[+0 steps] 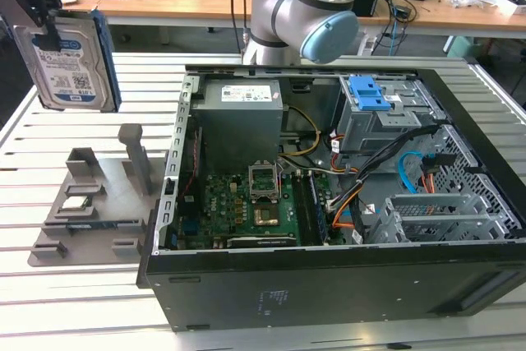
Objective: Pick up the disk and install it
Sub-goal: 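Pick up the disk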
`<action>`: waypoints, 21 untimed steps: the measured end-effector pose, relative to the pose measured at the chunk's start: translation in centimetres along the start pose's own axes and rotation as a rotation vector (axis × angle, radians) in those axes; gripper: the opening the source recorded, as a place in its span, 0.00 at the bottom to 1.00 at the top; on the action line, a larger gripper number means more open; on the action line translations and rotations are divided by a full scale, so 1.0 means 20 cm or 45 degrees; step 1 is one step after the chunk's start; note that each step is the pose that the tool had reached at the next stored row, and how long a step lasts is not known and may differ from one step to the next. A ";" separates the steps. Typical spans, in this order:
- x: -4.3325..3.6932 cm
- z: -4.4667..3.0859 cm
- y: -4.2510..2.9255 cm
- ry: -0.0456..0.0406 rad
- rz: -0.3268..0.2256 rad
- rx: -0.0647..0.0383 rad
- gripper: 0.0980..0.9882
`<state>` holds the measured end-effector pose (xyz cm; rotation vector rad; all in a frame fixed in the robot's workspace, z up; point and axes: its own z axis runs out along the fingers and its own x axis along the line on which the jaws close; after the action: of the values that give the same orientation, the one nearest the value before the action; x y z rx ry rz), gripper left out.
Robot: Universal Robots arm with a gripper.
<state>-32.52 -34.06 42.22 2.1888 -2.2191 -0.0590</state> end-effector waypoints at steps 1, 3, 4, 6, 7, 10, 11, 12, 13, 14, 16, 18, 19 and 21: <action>-0.001 -0.013 0.001 0.000 0.000 0.000 0.30; -0.003 -0.030 0.001 0.000 0.000 0.000 0.30; -0.004 -0.038 0.002 0.000 0.000 0.000 0.30; -0.006 -0.056 0.002 0.000 0.000 0.000 0.30; -0.007 -0.063 0.003 0.000 0.000 0.000 0.30; -0.010 -0.088 0.004 0.000 0.000 0.000 0.30; -0.011 -0.103 0.005 0.000 0.000 0.000 0.30; -0.012 -0.110 0.005 0.000 0.000 0.000 0.30; -0.013 -0.119 0.005 0.000 0.000 0.000 0.30; -0.015 -0.134 0.006 0.000 0.000 0.000 0.30; -0.017 -0.155 0.007 0.000 0.000 0.000 0.30; -0.019 -0.177 0.008 0.000 0.000 0.000 0.30; -0.020 -0.184 0.008 0.000 0.000 0.000 0.30; -0.021 -0.196 0.009 0.000 0.000 0.000 0.30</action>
<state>-32.52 -33.67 46.15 2.1889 -2.2191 -0.0591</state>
